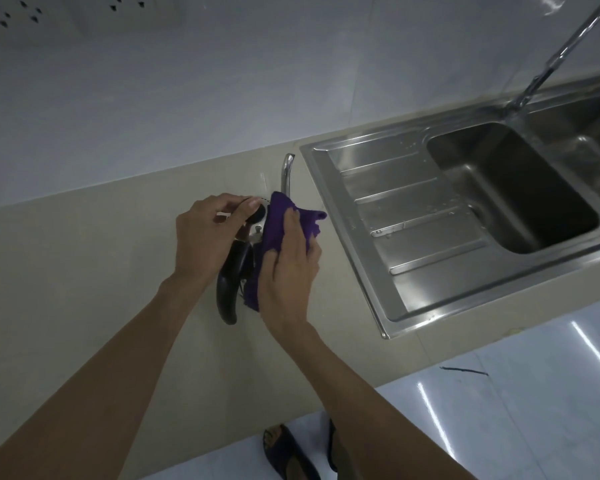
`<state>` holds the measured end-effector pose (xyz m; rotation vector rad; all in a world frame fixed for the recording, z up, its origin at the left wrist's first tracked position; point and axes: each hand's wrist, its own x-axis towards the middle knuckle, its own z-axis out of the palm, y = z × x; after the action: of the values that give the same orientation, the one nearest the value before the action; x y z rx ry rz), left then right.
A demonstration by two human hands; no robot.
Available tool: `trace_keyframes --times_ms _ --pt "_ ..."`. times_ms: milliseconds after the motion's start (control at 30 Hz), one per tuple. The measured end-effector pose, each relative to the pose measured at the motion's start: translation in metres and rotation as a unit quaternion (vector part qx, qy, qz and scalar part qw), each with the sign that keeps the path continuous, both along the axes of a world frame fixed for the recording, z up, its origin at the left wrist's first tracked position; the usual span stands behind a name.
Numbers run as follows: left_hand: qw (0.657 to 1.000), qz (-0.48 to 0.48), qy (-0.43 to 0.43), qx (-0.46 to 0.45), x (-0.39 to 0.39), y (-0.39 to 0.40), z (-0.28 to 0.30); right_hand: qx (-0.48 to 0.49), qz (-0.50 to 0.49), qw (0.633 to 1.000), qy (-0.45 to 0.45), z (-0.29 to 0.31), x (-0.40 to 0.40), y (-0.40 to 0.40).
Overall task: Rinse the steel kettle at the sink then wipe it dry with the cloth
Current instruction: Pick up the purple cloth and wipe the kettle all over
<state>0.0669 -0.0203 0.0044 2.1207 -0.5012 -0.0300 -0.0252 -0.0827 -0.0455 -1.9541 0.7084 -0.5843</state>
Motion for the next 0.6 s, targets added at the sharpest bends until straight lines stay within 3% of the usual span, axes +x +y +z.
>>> trace_keyframes --times_ms 167,267,367,467,600 --pt "1.0 0.005 -0.01 0.001 0.0 0.0 0.001 -0.074 0.039 0.996 0.044 -0.012 0.007 -0.017" --pt "1.0 0.007 -0.012 -0.004 -0.001 0.0 0.0 0.082 0.068 0.994 -0.03 -0.018 0.004 -0.018" --pt "1.0 0.007 -0.013 -0.001 -0.001 0.0 -0.001 0.107 0.051 0.99 -0.076 -0.025 0.01 -0.018" --pt "1.0 0.008 -0.017 0.0 -0.002 0.0 0.002 0.144 0.037 0.986 -0.079 -0.043 0.005 -0.02" --pt "1.0 0.01 -0.003 -0.012 -0.005 -0.001 0.005 0.188 -0.005 0.982 -0.004 -0.064 -0.015 -0.028"
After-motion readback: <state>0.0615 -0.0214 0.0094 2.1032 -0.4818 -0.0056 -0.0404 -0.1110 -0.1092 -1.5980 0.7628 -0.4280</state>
